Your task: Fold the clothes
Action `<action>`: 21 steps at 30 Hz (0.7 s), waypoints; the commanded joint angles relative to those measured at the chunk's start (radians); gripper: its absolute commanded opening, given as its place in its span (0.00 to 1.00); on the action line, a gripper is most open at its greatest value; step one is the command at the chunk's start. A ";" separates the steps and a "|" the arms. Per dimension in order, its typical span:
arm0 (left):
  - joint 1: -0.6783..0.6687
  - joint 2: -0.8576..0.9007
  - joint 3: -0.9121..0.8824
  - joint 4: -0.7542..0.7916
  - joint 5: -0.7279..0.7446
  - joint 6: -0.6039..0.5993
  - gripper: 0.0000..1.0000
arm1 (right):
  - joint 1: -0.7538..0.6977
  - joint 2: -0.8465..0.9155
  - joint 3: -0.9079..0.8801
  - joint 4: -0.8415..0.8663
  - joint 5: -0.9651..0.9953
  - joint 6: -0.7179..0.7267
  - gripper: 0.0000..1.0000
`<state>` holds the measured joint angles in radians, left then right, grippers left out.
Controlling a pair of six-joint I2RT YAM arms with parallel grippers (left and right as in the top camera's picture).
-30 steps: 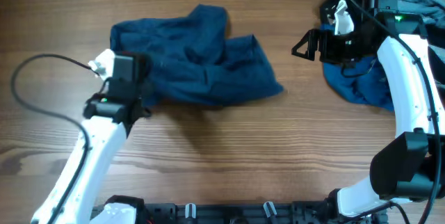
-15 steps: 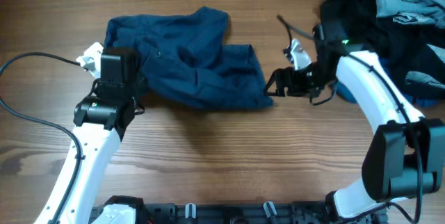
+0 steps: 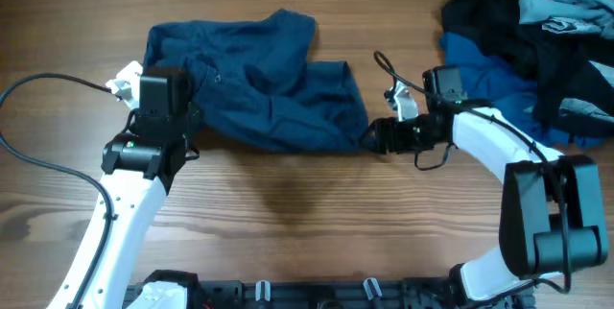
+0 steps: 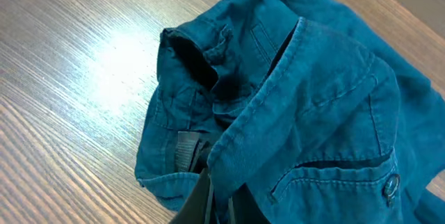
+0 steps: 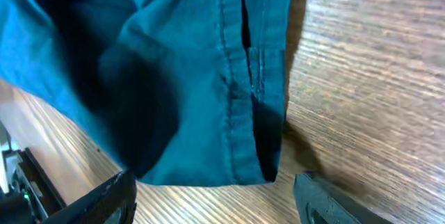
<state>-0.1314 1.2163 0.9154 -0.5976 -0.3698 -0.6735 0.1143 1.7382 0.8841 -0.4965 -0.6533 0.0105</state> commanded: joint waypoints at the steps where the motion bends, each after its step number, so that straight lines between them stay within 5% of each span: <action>1: 0.005 -0.002 0.009 0.002 -0.024 0.016 0.04 | 0.001 0.007 -0.027 0.078 -0.031 0.028 0.72; 11: 0.005 -0.002 0.009 0.002 -0.024 0.016 0.04 | 0.024 0.034 -0.027 0.127 -0.067 0.045 0.61; 17: 0.005 -0.002 0.009 0.002 -0.024 0.016 0.04 | 0.085 0.042 -0.027 0.149 -0.066 0.072 0.27; 18: 0.005 -0.002 0.009 0.002 -0.024 0.016 0.04 | 0.084 0.042 -0.027 0.173 -0.057 0.090 0.11; 21: 0.005 -0.003 0.009 0.003 -0.025 0.016 0.04 | 0.080 0.036 0.003 0.190 -0.043 0.119 0.04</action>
<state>-0.1314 1.2163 0.9154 -0.5991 -0.3698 -0.6735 0.1974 1.7626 0.8623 -0.3164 -0.6952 0.0998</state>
